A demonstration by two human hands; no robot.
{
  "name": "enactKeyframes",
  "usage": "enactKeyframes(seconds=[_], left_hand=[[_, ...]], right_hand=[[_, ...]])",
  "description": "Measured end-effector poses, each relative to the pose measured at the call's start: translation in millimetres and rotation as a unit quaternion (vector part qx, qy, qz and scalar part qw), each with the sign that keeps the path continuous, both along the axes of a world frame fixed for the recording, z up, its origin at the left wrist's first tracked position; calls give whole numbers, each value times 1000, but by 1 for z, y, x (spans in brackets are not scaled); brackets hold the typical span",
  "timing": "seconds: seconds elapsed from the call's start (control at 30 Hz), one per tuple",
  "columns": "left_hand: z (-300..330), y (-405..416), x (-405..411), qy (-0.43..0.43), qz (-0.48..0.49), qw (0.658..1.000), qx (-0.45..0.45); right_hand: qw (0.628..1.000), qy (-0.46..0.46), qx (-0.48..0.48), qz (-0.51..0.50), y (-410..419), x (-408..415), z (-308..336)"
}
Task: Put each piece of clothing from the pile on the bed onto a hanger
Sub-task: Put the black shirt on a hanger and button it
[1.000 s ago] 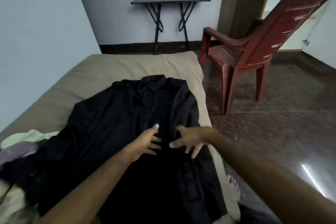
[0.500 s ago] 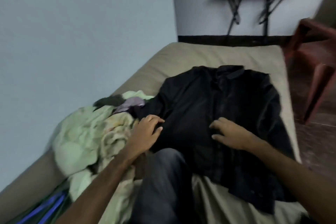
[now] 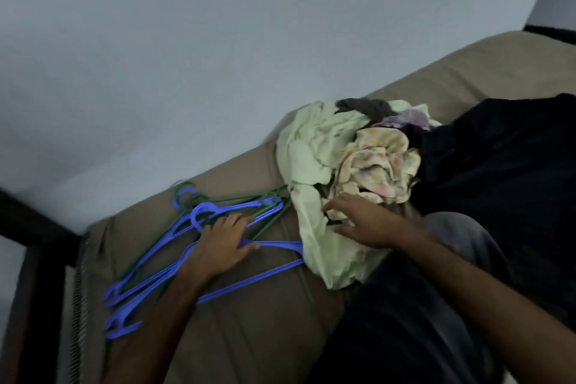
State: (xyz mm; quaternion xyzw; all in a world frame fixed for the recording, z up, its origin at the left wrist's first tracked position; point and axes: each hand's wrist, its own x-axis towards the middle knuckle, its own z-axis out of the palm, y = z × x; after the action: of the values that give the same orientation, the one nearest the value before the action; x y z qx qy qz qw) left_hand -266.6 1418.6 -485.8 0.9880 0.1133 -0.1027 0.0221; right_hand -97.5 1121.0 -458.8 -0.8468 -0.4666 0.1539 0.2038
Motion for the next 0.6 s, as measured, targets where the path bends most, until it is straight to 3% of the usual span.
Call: enactKeyframes(seconds=[0.1,0.23,0.37,0.47,0.6], left_hand=[[-11,5,-21,-49,-3,998,34],[-22,15,-34,-125,-8,991,41],[-18,43,-40,-205,-16,976,76],[-5,57,-35,-247,-15,968,50],[21,43,-17,-334,-22,942,-21]], right_hand=[[997,29,-62,41,35,-23,-25],[976,-9,-217,7,50,-34,-52],[986,-16,-164,0,50,-20,-59],[987,-23,-156,4,49,-15,-61],[990,70,-125,-2,53,-13,-37]])
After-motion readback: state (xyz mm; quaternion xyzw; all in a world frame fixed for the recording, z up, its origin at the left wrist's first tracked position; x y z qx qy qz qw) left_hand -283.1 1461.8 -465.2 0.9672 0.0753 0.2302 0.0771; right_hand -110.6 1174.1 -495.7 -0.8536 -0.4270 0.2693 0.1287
